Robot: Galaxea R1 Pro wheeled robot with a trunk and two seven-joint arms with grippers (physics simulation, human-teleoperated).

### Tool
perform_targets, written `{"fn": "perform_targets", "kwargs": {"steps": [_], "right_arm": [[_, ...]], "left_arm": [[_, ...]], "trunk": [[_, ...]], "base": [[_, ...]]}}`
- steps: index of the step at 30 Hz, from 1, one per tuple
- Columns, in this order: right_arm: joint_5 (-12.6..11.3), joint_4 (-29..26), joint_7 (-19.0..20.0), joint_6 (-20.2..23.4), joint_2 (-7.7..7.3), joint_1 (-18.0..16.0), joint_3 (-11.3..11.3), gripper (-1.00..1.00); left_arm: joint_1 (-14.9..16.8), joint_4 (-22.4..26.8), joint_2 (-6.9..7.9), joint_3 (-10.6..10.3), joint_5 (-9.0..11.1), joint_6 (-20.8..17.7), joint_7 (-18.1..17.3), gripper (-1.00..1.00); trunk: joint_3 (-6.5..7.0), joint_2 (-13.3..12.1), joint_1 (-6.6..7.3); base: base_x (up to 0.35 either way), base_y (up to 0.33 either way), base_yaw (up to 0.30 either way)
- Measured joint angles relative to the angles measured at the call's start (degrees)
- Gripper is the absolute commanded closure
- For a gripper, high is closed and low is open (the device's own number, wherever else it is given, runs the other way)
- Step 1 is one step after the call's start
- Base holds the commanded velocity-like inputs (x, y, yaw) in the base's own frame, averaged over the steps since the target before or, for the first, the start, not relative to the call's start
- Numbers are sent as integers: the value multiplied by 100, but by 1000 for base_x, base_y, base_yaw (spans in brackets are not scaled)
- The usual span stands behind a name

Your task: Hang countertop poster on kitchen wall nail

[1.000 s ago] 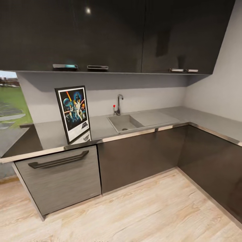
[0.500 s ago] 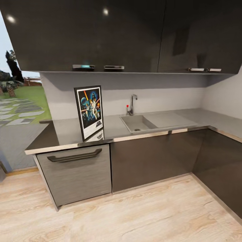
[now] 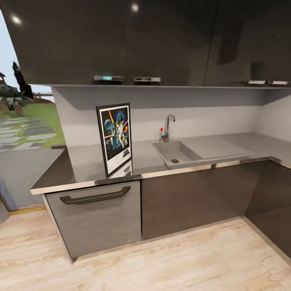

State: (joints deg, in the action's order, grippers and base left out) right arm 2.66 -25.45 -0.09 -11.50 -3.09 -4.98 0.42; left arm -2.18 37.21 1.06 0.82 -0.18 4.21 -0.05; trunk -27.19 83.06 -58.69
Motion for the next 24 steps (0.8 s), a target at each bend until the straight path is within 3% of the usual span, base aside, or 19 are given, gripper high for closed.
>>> {"fn": "perform_targets", "kwargs": {"steps": [5, 13, 18, 20, 22, 24], "right_arm": [[9, -6, -7, -4, 7, 0, -1, -100], [7, -12, -7, -3, -30, -3, -28, -100], [5, -29, -7, -3, -63, -8, -57, -100], [5, -32, -7, -3, -70, -9, -62, -100], [5, -37, -7, -3, -110, -8, -64, -100], [5, -39, -7, -13, -135, -7, -64, -100]], "left_arm": [[0, 0, 0, 0, 2, 0, 1, -100], [0, 95, -18, -37, 23, -4, -31, -100], [0, 1173, -37, -58, 35, -72, -56, -100], [1, 2113, -53, -65, 38, -107, -68, -100], [1, 3161, -72, -187, 39, -631, -77, -100], [-1, 3700, -76, -284, 42, -1126, -80, -100]], "trunk": [[-22, 0, -1], [-47, 0, -3], [-49, 0, -4], [-49, 0, -3], [-49, 0, -3], [-49, -1, -3]], "base": [[292, 6, 229], [69, 1, 132], [8, 0, 16], [2, 0, 4], [1, 0, 2], [1, 0, 1]]}}
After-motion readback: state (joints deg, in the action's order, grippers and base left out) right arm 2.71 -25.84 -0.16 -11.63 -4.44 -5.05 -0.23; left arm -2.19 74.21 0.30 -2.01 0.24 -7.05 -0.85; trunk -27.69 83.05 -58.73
